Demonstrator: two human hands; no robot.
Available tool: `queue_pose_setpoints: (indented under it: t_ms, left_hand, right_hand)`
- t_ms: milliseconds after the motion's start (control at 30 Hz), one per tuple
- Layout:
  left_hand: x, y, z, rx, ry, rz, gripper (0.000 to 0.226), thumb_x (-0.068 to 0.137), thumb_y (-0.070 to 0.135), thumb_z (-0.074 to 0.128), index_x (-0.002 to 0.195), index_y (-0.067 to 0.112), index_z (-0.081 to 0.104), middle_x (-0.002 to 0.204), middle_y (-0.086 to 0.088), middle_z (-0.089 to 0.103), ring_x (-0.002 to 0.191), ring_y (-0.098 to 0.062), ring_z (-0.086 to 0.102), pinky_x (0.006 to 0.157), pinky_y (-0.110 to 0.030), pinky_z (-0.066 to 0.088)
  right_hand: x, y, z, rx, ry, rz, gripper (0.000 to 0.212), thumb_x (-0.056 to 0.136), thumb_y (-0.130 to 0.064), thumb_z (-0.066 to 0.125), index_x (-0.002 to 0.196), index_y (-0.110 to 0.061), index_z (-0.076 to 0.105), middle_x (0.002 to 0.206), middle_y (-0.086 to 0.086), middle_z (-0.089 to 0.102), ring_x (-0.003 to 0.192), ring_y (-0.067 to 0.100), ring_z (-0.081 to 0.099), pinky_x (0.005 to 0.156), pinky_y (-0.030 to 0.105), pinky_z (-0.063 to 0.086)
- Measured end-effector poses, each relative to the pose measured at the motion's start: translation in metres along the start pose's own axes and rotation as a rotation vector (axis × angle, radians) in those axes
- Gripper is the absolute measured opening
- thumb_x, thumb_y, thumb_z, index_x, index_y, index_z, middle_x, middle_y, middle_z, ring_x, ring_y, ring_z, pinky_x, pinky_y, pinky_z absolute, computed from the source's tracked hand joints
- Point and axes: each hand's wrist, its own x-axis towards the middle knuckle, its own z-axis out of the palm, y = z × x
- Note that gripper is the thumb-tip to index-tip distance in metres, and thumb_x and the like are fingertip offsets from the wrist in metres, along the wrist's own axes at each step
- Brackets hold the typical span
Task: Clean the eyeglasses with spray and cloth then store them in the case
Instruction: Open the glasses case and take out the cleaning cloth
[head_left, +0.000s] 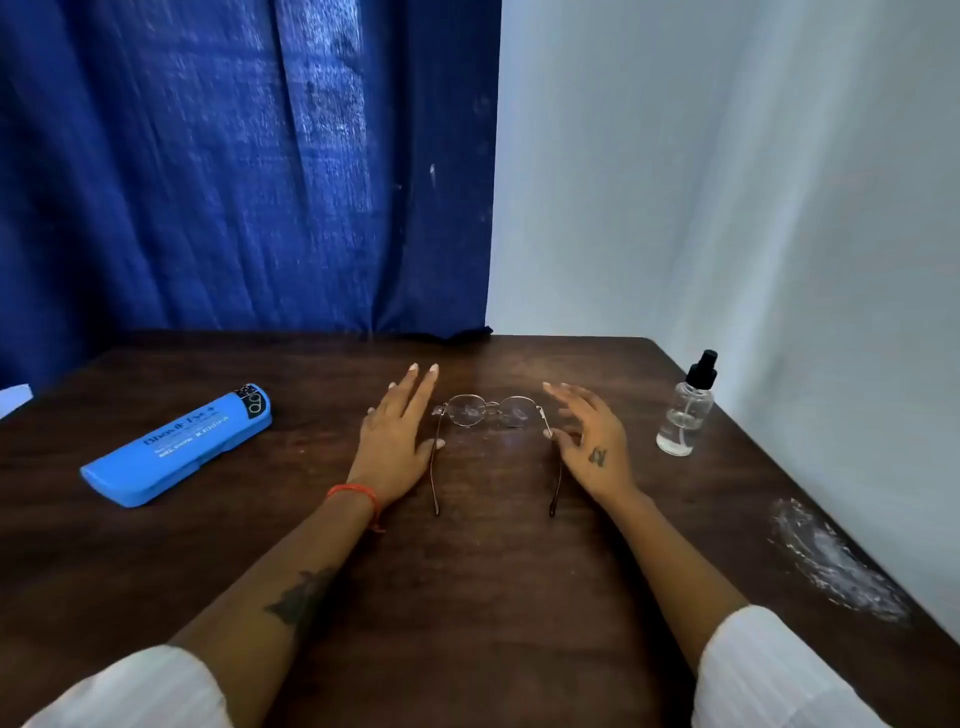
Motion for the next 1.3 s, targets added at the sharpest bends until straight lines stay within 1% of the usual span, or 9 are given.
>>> queue_pose_setpoints:
  t_ms: [100, 167, 267, 467, 633, 967, 1100, 1200, 1300]
  left_hand:
    - [0.004, -0.001, 0.007, -0.094, 0.029, 0.129, 0.062, 0.083, 0.012, 0.063, 0.138, 0.023, 0.037, 0.152, -0.004, 0.027, 0.138, -0.023, 0.027, 0.113, -0.035, 0.024]
    - [0.005, -0.005, 0.013, -0.122, 0.096, 0.166, 0.035, 0.083, 0.006, 0.062, 0.117, 0.014, 0.061, 0.138, -0.009, 0.048, 0.125, -0.024, 0.046, 0.107, -0.037, 0.038]
    - [0.006, -0.006, 0.012, -0.17, 0.22, 0.203, 0.018, 0.082, 0.0, 0.06, 0.094, 0.009, 0.072, 0.111, -0.011, 0.065, 0.101, -0.023, 0.062, 0.091, -0.036, 0.05]
    - [-0.007, 0.008, 0.005, -0.312, 0.351, 0.139, 0.023, 0.077, -0.004, 0.063, 0.09, 0.013, 0.073, 0.09, -0.001, 0.071, 0.082, 0.0, 0.057, 0.077, -0.004, 0.039]
    - [-0.031, 0.028, 0.002, -0.519, 0.365, 0.036, 0.016, 0.082, 0.007, 0.064, 0.095, 0.011, 0.071, 0.094, 0.002, 0.068, 0.085, -0.007, 0.063, 0.079, -0.011, 0.047]
    - [-0.043, 0.031, 0.002, -0.62, 0.178, -0.098, 0.018, 0.083, 0.009, 0.064, 0.098, 0.016, 0.069, 0.095, -0.011, 0.069, 0.08, -0.019, 0.068, 0.064, -0.018, 0.057]
    - [-0.051, 0.032, -0.003, -0.527, 0.175, -0.075, 0.031, 0.08, 0.015, 0.067, 0.11, 0.019, 0.064, 0.094, -0.005, 0.07, 0.076, -0.014, 0.067, 0.075, -0.031, 0.058]
    - [-0.06, 0.033, -0.009, -0.477, 0.182, -0.063, 0.05, 0.077, 0.025, 0.07, 0.125, 0.024, 0.053, 0.11, 0.0, 0.064, 0.083, -0.006, 0.063, 0.071, -0.009, 0.049]
    - [-0.074, 0.035, -0.017, -0.435, 0.161, -0.058, 0.061, 0.077, 0.034, 0.069, 0.132, 0.029, 0.043, 0.125, -0.001, 0.053, 0.1, -0.008, 0.056, 0.071, -0.01, 0.047]
  right_hand:
    - [0.004, 0.0, 0.003, 0.01, -0.002, 0.009, 0.04, 0.072, 0.008, 0.07, 0.105, -0.016, 0.071, 0.112, 0.006, 0.065, 0.098, 0.015, 0.065, 0.086, 0.022, 0.052]
    - [0.007, -0.001, 0.005, -0.032, 0.005, 0.012, 0.027, 0.074, 0.003, 0.072, 0.095, -0.013, 0.075, 0.104, 0.007, 0.071, 0.097, 0.012, 0.065, 0.088, 0.015, 0.049]
    - [0.009, -0.005, 0.003, -0.029, 0.014, 0.003, 0.019, 0.077, 0.0, 0.072, 0.092, -0.011, 0.075, 0.1, 0.008, 0.072, 0.095, 0.011, 0.066, 0.088, 0.006, 0.043]
    - [-0.004, -0.019, -0.004, 0.084, 0.095, 0.136, 0.016, 0.079, 0.0, 0.069, 0.087, -0.012, 0.076, 0.091, -0.002, 0.074, 0.086, -0.005, 0.064, 0.078, 0.004, 0.043]
    - [-0.024, -0.032, -0.018, 0.253, 0.075, 0.281, 0.014, 0.081, -0.004, 0.068, 0.089, -0.013, 0.074, 0.08, -0.003, 0.071, 0.064, 0.007, 0.066, 0.067, 0.012, 0.05]
    - [-0.04, -0.036, -0.023, 0.156, 0.037, 0.345, 0.014, 0.081, -0.008, 0.068, 0.092, -0.015, 0.074, 0.076, 0.001, 0.071, 0.067, 0.019, 0.07, 0.073, 0.04, 0.058]
    - [-0.049, -0.048, -0.024, 0.048, 0.074, 0.372, 0.016, 0.08, -0.018, 0.071, 0.095, -0.014, 0.073, 0.078, 0.001, 0.071, 0.074, 0.015, 0.068, 0.074, 0.024, 0.054]
    - [-0.061, -0.068, -0.032, -0.162, 0.153, 0.372, 0.018, 0.079, -0.032, 0.072, 0.09, -0.018, 0.07, 0.077, -0.007, 0.066, 0.072, 0.011, 0.063, 0.069, 0.026, 0.051]
    - [-0.082, -0.094, -0.03, -0.287, 0.162, 0.167, 0.023, 0.078, -0.041, 0.069, 0.086, -0.02, 0.067, 0.081, -0.004, 0.065, 0.07, 0.012, 0.061, 0.064, 0.031, 0.053]
